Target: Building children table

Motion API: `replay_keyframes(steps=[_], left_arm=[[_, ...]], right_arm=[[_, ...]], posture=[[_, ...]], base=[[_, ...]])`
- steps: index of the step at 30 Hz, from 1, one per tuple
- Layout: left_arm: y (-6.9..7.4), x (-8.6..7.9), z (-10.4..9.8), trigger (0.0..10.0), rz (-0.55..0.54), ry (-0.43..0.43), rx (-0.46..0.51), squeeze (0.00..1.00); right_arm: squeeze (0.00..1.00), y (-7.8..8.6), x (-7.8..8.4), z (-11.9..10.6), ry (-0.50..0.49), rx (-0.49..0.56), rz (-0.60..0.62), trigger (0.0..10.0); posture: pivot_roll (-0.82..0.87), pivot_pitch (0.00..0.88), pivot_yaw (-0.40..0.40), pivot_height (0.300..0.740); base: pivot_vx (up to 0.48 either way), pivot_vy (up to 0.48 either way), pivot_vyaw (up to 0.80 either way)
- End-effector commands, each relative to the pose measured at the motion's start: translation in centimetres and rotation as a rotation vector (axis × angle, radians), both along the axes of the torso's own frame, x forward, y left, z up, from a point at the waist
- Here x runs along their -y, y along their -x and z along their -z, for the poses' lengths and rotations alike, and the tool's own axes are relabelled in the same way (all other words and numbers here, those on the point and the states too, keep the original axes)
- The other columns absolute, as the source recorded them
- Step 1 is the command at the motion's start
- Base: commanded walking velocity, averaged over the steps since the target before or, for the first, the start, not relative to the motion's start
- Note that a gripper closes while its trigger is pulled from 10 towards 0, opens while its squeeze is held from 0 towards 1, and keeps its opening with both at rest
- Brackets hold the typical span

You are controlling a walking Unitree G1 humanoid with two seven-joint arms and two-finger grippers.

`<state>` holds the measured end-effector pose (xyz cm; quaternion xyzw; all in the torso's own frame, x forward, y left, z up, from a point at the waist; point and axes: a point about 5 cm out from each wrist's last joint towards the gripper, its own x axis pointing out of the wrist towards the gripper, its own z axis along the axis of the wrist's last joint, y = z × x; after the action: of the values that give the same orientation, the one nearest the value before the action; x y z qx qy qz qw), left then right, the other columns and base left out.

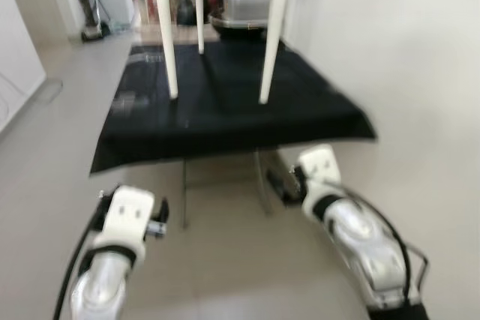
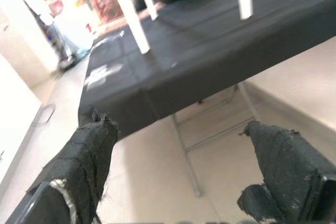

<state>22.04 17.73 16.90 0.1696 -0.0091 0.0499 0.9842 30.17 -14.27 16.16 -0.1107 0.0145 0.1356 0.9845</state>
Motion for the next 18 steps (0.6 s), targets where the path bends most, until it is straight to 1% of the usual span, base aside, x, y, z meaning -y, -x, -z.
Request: replay_keyframes(steps=[1,5,7,11,16,17,18], left_arm=[[0.4,-0.7,1.4,10.0,-0.065,-0.009,-0.068,0.0],[0.4,-0.7,1.4,10.0,-0.066,-0.009,-0.071,0.0],[0.5,-0.6,1.7,10.0,-0.069,-0.007,-0.085,0.0],[0.7,-0.5,2.0,10.0,-0.071,-0.011,-0.102,0.0],[1.3,-0.6,2.7,10.0,-0.082,-0.037,-0.129,0.0],[1.6,-0.6,3.0,10.0,-0.087,-0.044,-0.134,0.0],[1.6,-0.6,3.0,10.0,-0.087,-0.044,-0.134,0.0]], right_arm=[[0.0,0.1,-0.9,0.9,-0.008,-0.045,-0.016,10.0],[0.0,0.0,-0.8,0.9,-0.015,-0.048,-0.008,10.0],[0.0,0.0,-0.4,1.1,-0.013,-0.064,0.015,10.0],[0.0,0.2,-0.3,1.1,-0.003,-0.06,0.009,10.0],[0.0,0.8,-0.2,1.3,0.0,-0.066,-0.003,10.0],[0.0,1.1,0.1,1.5,0.005,-0.068,0.026,10.0],[0.0,1.1,0.1,1.5,0.005,-0.068,0.026,10.0]], posture=[[0.03,0.0,-0.056,0.74],[0.03,0.0,-0.056,0.74],[0.03,0.0,-0.056,0.74],[0.03,0.0,-0.057,0.74],[0.03,0.0,-0.062,0.74],[0.03,0.0,-0.074,0.74],[0.03,0.0,-0.074,0.74]], base=[[0.0,0.0,0.8],[0.0,0.0,0.0],[0.0,0.0,0.0],[0.0,0.0,0.0],[0.0,0.0,0.0],[0.0,0.0,0.0],[0.0,0.0,0.0]])
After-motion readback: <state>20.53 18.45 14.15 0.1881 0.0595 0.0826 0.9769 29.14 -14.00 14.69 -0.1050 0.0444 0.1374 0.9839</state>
